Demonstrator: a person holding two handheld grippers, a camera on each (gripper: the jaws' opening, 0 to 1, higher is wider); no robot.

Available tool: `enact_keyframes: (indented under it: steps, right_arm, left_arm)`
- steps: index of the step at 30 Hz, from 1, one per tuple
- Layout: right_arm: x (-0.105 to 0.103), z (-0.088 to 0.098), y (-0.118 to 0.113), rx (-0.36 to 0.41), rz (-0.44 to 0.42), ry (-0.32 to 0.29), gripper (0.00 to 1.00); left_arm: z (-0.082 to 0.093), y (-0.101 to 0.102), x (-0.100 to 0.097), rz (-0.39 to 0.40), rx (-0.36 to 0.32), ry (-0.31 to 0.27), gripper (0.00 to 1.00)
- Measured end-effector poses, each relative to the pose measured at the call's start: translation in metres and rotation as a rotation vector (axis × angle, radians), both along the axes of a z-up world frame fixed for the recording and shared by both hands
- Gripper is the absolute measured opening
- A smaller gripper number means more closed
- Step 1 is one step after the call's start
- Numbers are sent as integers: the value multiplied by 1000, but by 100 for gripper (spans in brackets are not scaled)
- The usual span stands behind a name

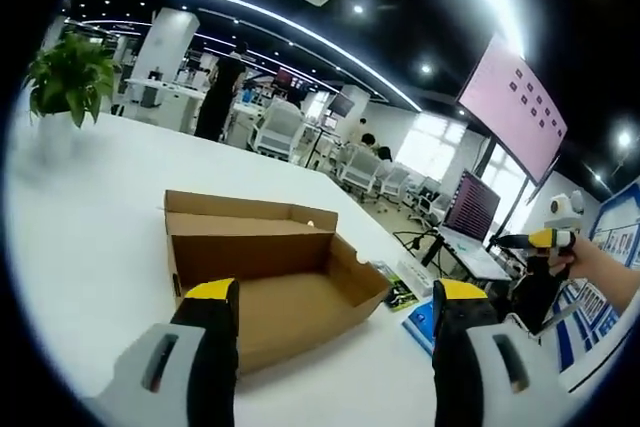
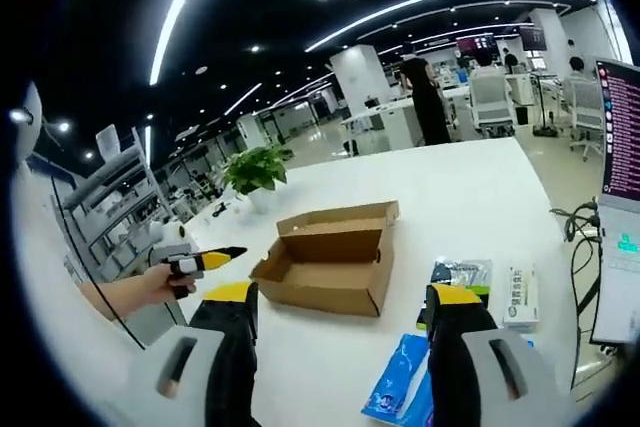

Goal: Operate the shoe box by opening the lid, removing the specified soft item, and placing it in the target area until the item is outside and the box remains undamaged.

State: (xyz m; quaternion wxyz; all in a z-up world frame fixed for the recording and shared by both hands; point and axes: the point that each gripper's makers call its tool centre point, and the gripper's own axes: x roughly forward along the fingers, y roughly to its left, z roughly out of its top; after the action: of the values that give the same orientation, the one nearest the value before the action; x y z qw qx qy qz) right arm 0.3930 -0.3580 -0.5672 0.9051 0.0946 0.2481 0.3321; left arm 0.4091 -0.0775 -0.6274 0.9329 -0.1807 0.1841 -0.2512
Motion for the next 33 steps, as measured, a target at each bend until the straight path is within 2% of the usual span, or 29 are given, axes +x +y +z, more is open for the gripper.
enact_keyframes:
  steps: [5, 11, 16, 21, 27, 33]
  right_arm:
    - [19, 9, 10, 9, 4, -13, 68]
    - [40, 13, 20, -3, 23, 1, 69]
    - [62, 19, 22, 12, 19, 18, 69]
    - [80, 18, 28, 54, 6, 59, 68]
    - [100, 29, 33, 75, 8, 44, 68]
    - [123, 39, 42, 74, 18, 38, 68]
  left_arm:
    - [3, 10, 14, 15, 14, -5, 80]
    - [8, 21, 33, 43, 14, -12, 80]
    - [10, 31, 47, 69, 11, -11, 80]
    - [9, 38, 57, 87, 20, -3, 80]
    - [7, 54, 75, 139, 0, 20, 79]
    - [14, 71, 93, 186, -1, 14, 79]
